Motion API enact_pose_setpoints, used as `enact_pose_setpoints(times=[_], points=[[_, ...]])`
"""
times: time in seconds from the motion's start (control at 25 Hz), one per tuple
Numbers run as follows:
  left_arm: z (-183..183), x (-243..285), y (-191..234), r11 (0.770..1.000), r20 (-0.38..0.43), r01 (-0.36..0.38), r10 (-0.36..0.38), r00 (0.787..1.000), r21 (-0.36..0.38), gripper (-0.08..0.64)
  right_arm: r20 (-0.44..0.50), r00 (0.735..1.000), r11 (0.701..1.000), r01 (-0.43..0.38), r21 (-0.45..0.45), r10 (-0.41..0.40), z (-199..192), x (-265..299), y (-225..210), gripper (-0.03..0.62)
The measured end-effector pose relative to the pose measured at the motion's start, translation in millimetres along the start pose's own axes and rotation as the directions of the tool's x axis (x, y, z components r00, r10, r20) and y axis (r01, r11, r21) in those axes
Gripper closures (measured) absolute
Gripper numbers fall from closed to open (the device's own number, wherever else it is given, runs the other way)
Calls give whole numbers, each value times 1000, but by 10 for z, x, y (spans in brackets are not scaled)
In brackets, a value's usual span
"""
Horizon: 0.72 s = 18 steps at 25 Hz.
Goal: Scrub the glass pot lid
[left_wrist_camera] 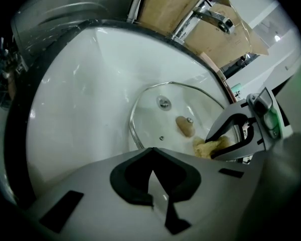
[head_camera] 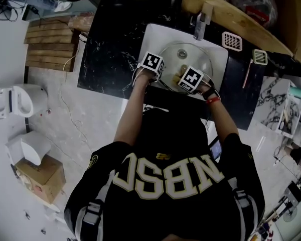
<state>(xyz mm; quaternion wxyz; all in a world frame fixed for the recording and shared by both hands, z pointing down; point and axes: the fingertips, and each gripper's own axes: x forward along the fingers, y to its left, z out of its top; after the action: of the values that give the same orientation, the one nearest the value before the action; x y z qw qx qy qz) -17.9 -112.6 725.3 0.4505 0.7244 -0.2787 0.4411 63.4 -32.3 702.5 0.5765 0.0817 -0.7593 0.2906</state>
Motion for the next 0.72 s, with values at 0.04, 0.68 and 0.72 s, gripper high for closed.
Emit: enact_pose_setpoints(times=[0.04, 0.68, 0.72], points=[[0, -3, -2, 1000, 1, 1, -1, 1000, -2, 548, 16, 1000, 1000, 3, 1, -3, 85, 43, -7, 471], [-9, 2, -5, 1000, 5, 1, -1, 1000, -4, 548, 205, 945, 966, 242, 94, -257, 702, 308, -1008, 469], [-13, -7, -7, 1000, 3, -3, 3, 1000, -1, 548, 190, 943, 961, 256, 101, -271, 659, 308, -1079, 469]])
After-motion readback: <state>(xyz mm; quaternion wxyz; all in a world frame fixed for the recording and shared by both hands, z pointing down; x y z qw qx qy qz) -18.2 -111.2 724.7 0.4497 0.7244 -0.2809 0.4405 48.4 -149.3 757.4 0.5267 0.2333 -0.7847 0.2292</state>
